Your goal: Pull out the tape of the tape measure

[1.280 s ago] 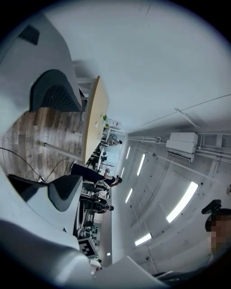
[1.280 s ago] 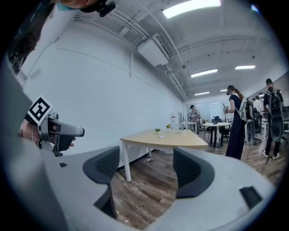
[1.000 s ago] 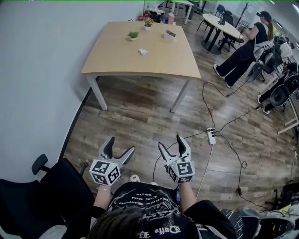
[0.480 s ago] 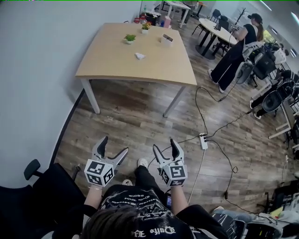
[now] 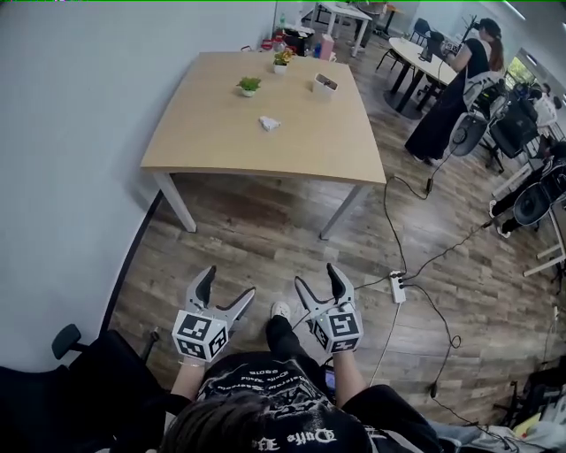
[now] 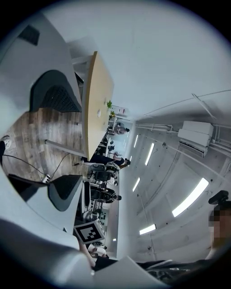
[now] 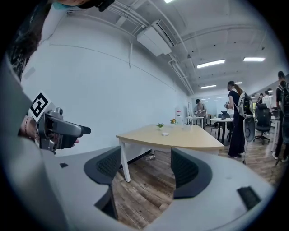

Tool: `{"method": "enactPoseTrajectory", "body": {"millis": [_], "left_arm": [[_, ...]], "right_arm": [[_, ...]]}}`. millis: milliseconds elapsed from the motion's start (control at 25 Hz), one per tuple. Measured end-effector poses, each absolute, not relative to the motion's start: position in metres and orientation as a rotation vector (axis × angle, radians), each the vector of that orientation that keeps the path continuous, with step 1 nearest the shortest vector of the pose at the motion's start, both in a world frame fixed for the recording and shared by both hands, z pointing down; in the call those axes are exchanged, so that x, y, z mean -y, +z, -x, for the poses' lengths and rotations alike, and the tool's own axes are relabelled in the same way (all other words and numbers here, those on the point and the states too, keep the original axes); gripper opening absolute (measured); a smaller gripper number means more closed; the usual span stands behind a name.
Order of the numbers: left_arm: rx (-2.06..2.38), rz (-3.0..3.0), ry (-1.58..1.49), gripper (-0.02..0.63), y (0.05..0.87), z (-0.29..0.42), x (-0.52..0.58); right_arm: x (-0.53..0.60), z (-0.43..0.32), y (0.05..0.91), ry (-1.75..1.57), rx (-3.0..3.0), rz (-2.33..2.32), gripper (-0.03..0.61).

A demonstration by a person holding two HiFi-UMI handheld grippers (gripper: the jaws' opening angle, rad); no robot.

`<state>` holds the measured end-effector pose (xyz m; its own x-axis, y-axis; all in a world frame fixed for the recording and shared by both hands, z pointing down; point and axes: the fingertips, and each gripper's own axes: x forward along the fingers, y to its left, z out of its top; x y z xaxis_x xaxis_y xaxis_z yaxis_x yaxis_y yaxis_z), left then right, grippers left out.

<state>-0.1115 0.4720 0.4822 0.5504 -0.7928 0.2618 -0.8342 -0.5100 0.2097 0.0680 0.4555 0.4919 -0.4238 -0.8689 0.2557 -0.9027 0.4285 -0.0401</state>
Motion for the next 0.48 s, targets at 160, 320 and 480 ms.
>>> {"method": "enactPoseTrajectory", "body": {"millis": [160,320,480], "left_arm": [[1.364,-2.421,0.131,0.442,0.479,0.093,-0.413],[1.422,-2.372,0.112,0.442,0.477,0.077,-0.363],[1.479,-2.371,0.131,0.442,0.476,0.059,-0.322]], "right_arm": [[-0.391,-0.083,0.488,0.258,2.548,-1.505,0.350],[-0.339,-0.101,0.489,0.266,2.578,-1.448,0.350],[-0.294,-0.121,0.485,0.224,2.593,-1.418,0.350]]}}
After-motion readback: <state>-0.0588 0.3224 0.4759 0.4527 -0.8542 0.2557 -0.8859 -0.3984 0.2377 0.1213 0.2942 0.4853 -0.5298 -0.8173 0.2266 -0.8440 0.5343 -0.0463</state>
